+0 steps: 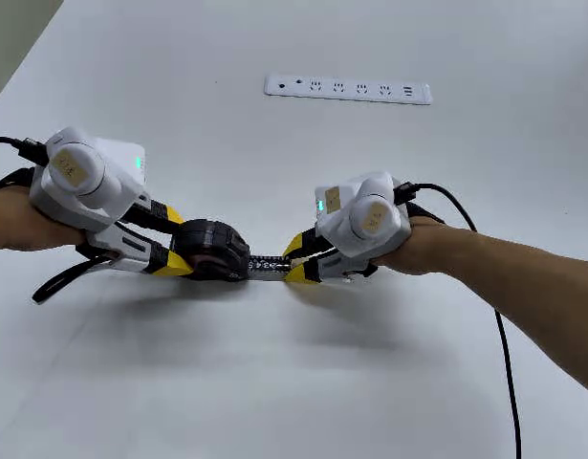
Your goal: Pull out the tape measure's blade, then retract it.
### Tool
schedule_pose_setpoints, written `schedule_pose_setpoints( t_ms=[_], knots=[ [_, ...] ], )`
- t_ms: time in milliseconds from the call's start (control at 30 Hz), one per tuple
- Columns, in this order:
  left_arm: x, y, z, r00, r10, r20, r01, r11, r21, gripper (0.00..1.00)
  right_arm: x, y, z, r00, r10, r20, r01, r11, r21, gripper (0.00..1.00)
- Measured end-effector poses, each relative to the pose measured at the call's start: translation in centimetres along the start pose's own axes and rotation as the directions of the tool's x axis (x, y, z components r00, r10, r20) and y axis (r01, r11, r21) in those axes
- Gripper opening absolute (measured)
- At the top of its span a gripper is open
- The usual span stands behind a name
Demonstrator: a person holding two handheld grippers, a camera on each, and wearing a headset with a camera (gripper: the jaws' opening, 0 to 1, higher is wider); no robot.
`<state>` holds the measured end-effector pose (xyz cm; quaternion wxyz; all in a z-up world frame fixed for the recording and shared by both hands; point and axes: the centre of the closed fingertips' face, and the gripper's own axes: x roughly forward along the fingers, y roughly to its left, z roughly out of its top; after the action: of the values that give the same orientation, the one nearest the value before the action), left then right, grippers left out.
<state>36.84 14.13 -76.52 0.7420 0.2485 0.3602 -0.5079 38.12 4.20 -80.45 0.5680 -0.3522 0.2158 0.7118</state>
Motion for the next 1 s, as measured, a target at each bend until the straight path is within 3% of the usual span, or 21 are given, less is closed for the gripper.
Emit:
schedule_pose_setpoints(
  t_ms=[1000],
  knots=[
    [0.0,0.1,0.1,1.0000,-0.001,-0.002,0.001,1.000,-0.006,0.23,-2.2,0.3,-2.3,0.9999,-0.013,-0.005,0.013,0.998,0.056,0.08]
  ],
)
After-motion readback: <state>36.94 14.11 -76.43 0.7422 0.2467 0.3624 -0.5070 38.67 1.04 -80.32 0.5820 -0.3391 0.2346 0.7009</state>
